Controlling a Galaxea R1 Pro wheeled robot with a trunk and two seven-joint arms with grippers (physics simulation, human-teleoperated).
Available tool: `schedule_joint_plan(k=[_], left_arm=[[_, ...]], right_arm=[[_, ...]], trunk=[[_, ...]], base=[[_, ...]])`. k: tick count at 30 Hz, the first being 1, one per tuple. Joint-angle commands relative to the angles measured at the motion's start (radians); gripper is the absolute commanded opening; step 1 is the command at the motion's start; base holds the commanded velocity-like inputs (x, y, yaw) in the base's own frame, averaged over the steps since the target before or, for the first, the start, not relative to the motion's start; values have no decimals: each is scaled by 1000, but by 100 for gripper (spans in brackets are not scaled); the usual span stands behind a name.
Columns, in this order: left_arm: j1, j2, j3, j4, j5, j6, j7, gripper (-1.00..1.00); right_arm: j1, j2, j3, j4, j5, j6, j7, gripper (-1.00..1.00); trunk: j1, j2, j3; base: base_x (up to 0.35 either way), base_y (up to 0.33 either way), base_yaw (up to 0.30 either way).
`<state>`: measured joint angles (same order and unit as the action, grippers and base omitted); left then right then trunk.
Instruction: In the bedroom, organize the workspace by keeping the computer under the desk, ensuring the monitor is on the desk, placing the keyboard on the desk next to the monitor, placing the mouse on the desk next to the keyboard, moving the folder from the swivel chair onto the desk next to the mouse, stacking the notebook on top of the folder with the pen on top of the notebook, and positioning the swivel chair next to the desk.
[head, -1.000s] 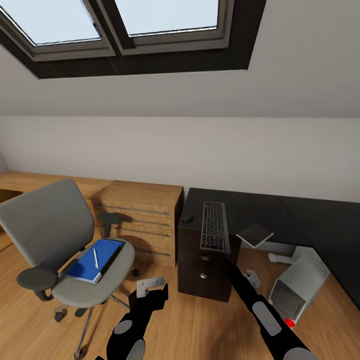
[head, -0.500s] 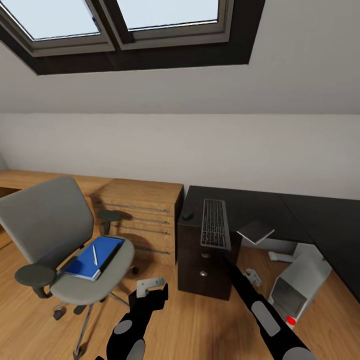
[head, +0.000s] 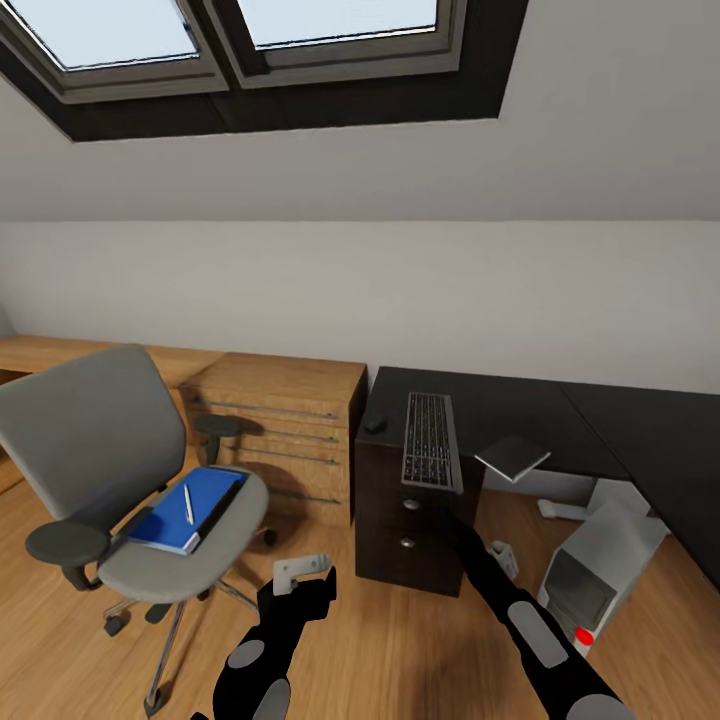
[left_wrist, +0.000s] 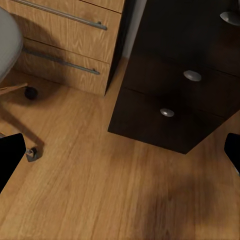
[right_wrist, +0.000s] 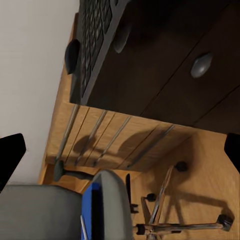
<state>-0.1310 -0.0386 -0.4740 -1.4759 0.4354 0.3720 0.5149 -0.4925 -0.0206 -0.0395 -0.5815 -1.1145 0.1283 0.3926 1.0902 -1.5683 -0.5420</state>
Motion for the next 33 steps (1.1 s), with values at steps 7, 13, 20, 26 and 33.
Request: schedule_joint_plan(k=[7, 13, 20, 26, 33], left_arm=[[-1, 0, -2, -1, 8, 2, 8, 100], [-1, 0, -3, -1, 9, 1, 8, 100], [-1, 0, -3, -1, 9, 1, 8, 100], [-1, 0, -3, -1, 9, 1, 8, 100], [-1, -1, -4, -1, 11, 2, 45, 100]], right_arm=[[0, -1, -6, -2, -58, 21, 4, 100], [0, 2, -6, -24, -70, 23, 5, 100], [0, 3, -13, -91, -72, 23, 5, 100], [0, 1, -21, -114, -73, 24, 5, 100], [0, -1, -22, -124, -73, 24, 5, 100]], trunk=[[27, -50, -23], [50, -92, -42], [77, -141, -64], [100, -183, -83], [127, -232, -105]], base=[[0, 0, 0], [0, 0, 0], [0, 0, 0], [0, 0, 0], [0, 0, 0]])
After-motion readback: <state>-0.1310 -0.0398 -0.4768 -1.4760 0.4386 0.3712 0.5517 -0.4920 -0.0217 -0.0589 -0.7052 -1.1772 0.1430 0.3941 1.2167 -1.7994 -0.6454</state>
